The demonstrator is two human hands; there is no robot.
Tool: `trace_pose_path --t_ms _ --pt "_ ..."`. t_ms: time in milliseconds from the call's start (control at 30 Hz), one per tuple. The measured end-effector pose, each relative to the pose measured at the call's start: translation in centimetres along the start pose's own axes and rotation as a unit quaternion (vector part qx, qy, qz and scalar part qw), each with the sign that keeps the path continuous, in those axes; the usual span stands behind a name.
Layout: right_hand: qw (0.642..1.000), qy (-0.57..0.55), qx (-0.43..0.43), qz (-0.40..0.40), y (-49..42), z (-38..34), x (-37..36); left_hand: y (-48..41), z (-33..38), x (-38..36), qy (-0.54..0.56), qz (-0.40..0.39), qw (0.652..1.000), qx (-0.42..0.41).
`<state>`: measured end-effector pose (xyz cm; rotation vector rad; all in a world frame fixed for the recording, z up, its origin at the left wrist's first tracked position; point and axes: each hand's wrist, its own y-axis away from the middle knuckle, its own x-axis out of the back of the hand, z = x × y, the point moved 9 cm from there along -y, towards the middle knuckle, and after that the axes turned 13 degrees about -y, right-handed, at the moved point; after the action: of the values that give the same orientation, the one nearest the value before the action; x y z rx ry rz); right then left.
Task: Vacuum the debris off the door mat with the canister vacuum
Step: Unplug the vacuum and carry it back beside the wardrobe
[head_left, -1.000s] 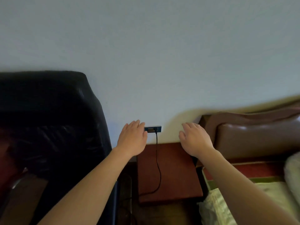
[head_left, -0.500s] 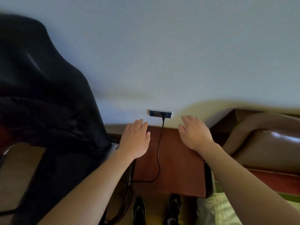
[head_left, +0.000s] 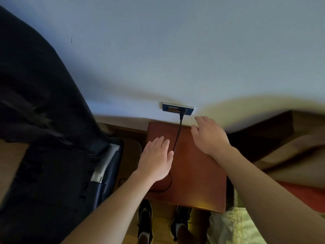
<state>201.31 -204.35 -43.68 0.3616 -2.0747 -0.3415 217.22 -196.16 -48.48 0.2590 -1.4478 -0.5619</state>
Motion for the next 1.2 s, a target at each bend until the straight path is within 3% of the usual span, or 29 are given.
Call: trace_pose_path --t_ms 333,600,1000,1200 --pt "0.999 -0.027 -0.024 -0.007 -1.5 1.8 -1.8 -1.9 1.6 -2.4 0.047 0.024 0.998 -0.021" --pt "0.995 -0.084 -0.045 -0.002 -2.0 2.1 -2.3 -2.0 0.8 -2.6 0.048 0.028 0.998 0.007" --pt "0.951 -0.287 -0.108 0.039 -5.1 2.1 -5.0 -1.7 0.8 -2.7 0.119 0.058 0.991 -0.011" --pt "0.908 -0.395 -0.117 0.077 -6.1 2.2 -6.1 -1.7 0.9 -3.0 0.145 0.073 0.987 -0.019"
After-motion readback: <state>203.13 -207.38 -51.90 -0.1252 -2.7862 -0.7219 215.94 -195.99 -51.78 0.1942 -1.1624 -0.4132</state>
